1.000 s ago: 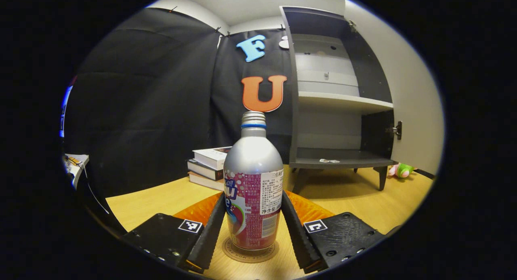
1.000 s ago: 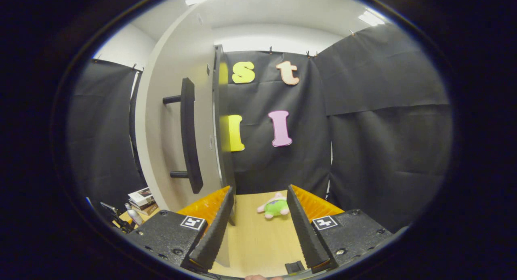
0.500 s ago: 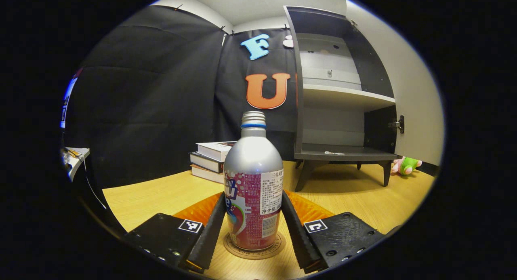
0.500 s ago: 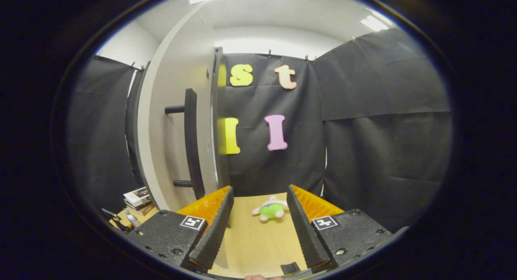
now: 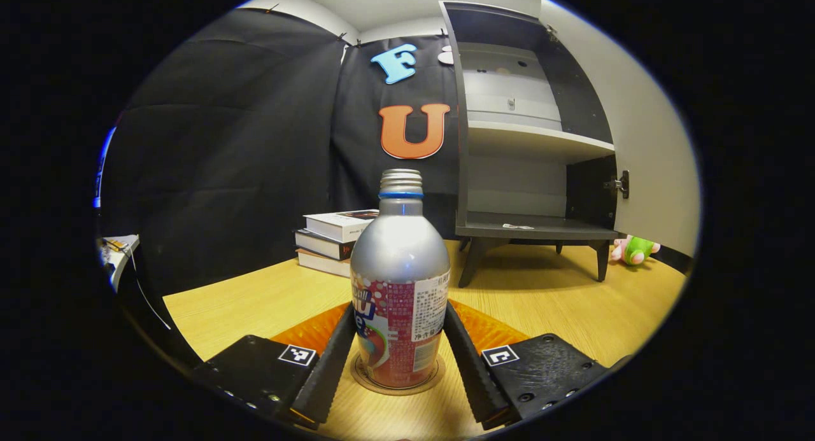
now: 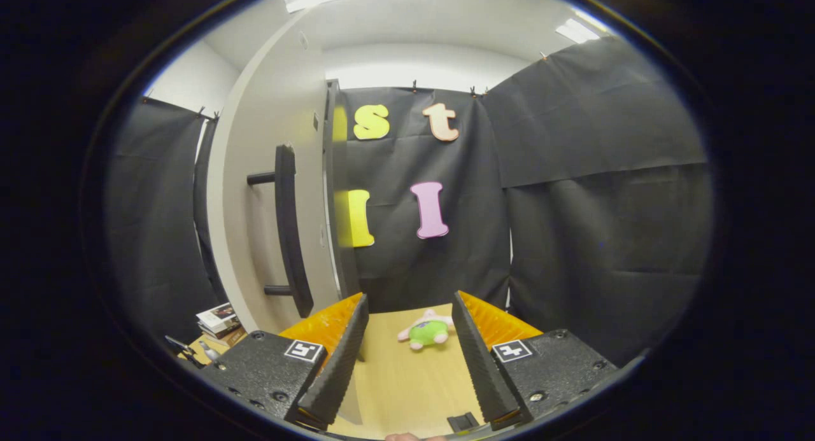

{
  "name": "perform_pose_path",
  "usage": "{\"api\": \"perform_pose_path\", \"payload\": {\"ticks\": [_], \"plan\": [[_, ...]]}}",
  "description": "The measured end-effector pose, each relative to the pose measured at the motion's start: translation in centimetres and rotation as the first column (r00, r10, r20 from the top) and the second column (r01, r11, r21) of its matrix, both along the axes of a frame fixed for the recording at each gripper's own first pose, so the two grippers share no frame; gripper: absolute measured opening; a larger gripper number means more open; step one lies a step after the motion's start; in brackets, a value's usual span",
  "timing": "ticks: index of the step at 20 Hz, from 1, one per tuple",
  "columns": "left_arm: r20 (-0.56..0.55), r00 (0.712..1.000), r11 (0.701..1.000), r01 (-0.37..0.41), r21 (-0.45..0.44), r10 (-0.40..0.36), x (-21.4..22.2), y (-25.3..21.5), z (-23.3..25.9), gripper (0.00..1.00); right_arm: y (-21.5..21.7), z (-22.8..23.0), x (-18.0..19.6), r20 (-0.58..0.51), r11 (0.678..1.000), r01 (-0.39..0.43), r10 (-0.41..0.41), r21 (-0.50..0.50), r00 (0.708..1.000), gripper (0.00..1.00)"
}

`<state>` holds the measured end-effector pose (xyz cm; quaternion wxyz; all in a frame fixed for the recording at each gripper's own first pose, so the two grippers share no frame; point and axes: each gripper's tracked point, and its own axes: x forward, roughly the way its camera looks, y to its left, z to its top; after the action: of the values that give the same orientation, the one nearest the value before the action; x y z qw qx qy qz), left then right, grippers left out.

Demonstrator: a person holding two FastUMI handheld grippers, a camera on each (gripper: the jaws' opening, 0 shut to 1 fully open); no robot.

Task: Open the cabinet door with the right hand, grasp the bottle in the cabinet with the left hand and place it on the coaster, then close the cabinet door with the right hand.

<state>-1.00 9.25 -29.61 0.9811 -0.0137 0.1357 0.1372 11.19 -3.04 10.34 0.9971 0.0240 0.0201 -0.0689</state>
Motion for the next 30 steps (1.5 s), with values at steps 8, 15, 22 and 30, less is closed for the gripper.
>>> {"api": "perform_pose_path", "payload": {"ticks": [8,15,22,30], "plan": [[-0.063,0.998,0.995,-0.011,-0.098,0.005,-1.4,0.3,-0.8,0.9,-0.5,-0.8,0.1,-0.002,1.0,-0.003,0.003,0.02,1.0,0.82],[0.0,1.0,0.997,0.025,-0.079,-0.025,-3.3,-0.4,4.3,0.95,-0.7,-2.8,0.9,-0.014,0.999,-0.005,0.005,0.05,1.0,0.82],[0.137,0.985,0.992,0.097,0.083,-0.108,-2.6,-1.9,17.5,0.95,-0.9,-2.2,2.0,0.017,1.0,-0.006,0.006,-0.001,1.0,0.82],[0.114,0.98,0.986,0.16,0.055,-0.165,0.0,-3.6,27.1,0.96,1.9,0.2,3.3,0.091,0.996,-0.082,0.08,0.017,0.993,0.83]]}}
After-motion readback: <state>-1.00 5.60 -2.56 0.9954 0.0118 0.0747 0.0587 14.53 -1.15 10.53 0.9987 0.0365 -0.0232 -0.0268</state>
